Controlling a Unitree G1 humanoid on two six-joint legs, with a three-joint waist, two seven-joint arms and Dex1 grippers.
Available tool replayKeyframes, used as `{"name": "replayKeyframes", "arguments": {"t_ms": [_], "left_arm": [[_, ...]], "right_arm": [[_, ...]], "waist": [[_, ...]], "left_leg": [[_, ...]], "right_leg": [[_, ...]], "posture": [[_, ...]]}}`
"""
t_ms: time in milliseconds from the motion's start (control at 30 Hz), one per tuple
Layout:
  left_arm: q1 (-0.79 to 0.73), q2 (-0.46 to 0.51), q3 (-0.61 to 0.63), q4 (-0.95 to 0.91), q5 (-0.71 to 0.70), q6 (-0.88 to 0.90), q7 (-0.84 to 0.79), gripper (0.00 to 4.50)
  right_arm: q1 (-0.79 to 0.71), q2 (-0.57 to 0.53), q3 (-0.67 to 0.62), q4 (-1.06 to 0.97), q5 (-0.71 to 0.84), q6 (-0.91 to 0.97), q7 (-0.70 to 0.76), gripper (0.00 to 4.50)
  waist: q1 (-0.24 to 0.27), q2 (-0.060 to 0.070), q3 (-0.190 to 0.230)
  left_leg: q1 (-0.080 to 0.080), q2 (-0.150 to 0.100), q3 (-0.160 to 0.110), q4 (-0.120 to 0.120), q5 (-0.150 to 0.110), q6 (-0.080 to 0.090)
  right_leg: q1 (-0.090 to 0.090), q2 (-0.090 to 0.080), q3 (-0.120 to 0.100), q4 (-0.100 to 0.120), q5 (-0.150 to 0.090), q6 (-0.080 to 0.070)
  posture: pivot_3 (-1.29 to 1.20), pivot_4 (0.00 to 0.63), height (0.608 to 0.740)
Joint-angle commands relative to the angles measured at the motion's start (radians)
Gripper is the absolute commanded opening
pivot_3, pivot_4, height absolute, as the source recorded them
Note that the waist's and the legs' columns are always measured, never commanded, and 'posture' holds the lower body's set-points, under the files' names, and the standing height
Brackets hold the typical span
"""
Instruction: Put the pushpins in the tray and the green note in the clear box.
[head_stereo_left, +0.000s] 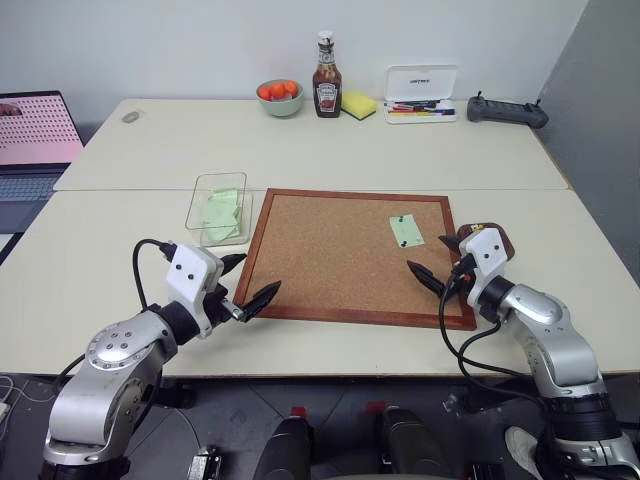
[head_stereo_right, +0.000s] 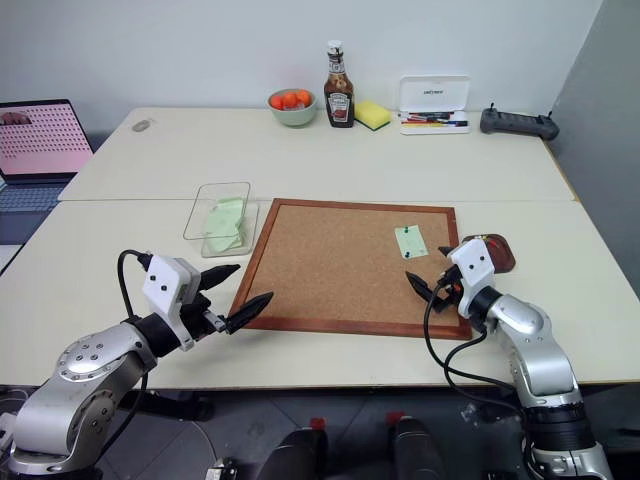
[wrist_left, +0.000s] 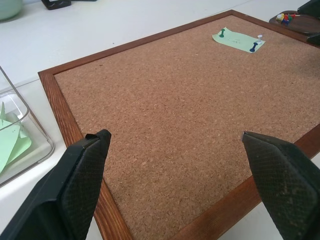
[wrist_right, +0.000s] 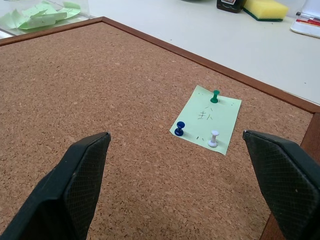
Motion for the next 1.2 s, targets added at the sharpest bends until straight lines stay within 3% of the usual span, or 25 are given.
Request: {"name": "replayKeyframes", "arguments": {"t_ms": [33, 1000, 1200], "left_arm": [[-0.004, 0.006, 0.016, -0.016, -0.012, -0.023, -0.013, 4.44], [-0.161, 0.052, -0.031, 0.038, -0.003, 0.023, -0.048, 4.44], [-0.234, 0.070, -0.112, 0.108, 0.040, 0.021, -0.075, 3.37]], "right_arm": [[-0.005, -0.002, -0.016, -0.041, 0.013, -0.002, 0.000, 4.50], [0.024, 0.006, -0.017, -0.069, 0.014, 0.006, -0.011, 4.50], [0.025, 0.009, -0.017, -0.069, 0.012, 0.006, -0.015, 4.50]], "waist": [[0.000, 0.000, 0.000], [0.000, 0.000, 0.000], [0.000, 0.000, 0.000]], "left_leg": [[0.000, 0.000, 0.000, 0.000, 0.000, 0.000], [0.000, 0.000, 0.000, 0.000, 0.000, 0.000], [0.000, 0.000, 0.000, 0.000, 0.000, 0.000]], "right_leg": [[0.000, 0.000, 0.000, 0.000, 0.000, 0.000], [0.000, 0.001, 0.000, 0.000, 0.000, 0.001], [0.000, 0.001, 0.000, 0.000, 0.001, 0.002]], "posture": [[0.00, 0.150, 0.740], [0.00, 0.150, 0.740], [0.00, 0.150, 0.740]]}}
